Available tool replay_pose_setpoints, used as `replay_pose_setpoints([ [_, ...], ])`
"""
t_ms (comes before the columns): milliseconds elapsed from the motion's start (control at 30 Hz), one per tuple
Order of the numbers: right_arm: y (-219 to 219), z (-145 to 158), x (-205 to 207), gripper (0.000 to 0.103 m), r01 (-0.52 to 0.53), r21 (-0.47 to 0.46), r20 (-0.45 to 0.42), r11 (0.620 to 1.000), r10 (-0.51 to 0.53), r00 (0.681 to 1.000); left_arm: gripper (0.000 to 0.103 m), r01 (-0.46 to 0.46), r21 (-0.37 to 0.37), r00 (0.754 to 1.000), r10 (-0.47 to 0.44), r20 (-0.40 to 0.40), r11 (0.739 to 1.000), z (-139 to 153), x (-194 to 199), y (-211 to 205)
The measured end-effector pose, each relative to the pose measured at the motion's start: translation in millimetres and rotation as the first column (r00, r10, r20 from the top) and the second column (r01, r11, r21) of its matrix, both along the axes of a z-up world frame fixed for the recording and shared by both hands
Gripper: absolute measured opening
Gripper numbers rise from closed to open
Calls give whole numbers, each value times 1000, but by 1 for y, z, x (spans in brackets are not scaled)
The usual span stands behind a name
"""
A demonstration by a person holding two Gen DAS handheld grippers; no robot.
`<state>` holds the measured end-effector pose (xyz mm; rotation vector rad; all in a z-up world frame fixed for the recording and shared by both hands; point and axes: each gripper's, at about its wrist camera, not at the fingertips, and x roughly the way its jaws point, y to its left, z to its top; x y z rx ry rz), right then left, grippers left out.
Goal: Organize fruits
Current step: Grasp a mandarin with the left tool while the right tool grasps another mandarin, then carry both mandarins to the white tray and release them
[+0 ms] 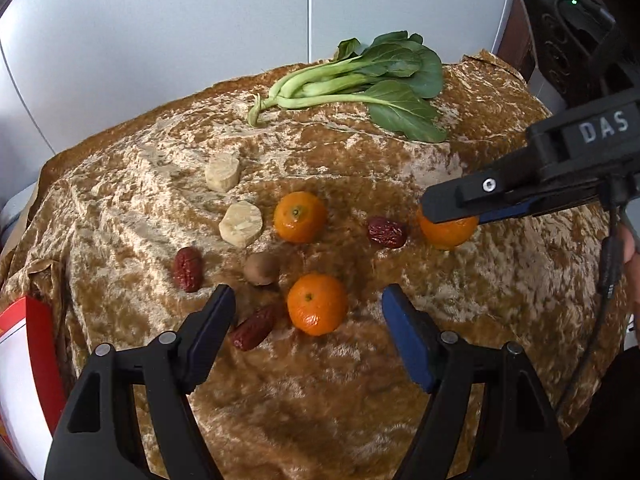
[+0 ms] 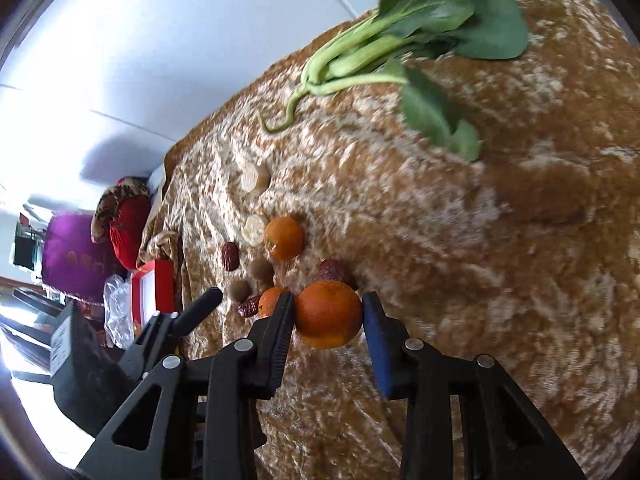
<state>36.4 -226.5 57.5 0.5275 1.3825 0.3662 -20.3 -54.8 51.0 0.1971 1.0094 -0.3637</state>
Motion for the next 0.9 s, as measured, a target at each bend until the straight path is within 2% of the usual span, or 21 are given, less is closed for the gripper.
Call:
replay_pose_setpoints([
  [133, -10, 0, 0, 35, 17, 6, -6, 1000, -17, 1000, 60, -14, 25, 1000, 14, -23, 1000, -12, 7, -4],
  [200, -10, 1, 0, 35, 13, 11, -6, 1000, -13, 1000, 46, -24, 16, 999, 25, -48, 1000, -17, 11, -3],
  [267, -10, 1, 0, 35, 11, 12, -4, 1000, -10, 1000, 45, -29, 2, 998, 29, -53, 1000, -21, 14, -2],
  [367, -6, 1, 0, 35, 7, 17, -6, 1000, -6, 1000, 33, -20, -1, 997, 20, -75, 1000, -25, 16, -5],
  [633, 7, 4, -1, 35, -12, 61, 6, 998, 11, 1000, 32, -31, -22, 998, 30, -46, 999, -14, 9, 6],
  [767, 24, 12, -3, 35, -41, 85, 38, 996, 38, 999, 32, -72, -43, 997, 71, -17, 996, 6, 0, 28],
  [900, 49, 22, -7, 35, -94, 129, 85, 987, 84, 993, 32, -136, -24, 989, 137, 55, 990, 35, -22, 61],
])
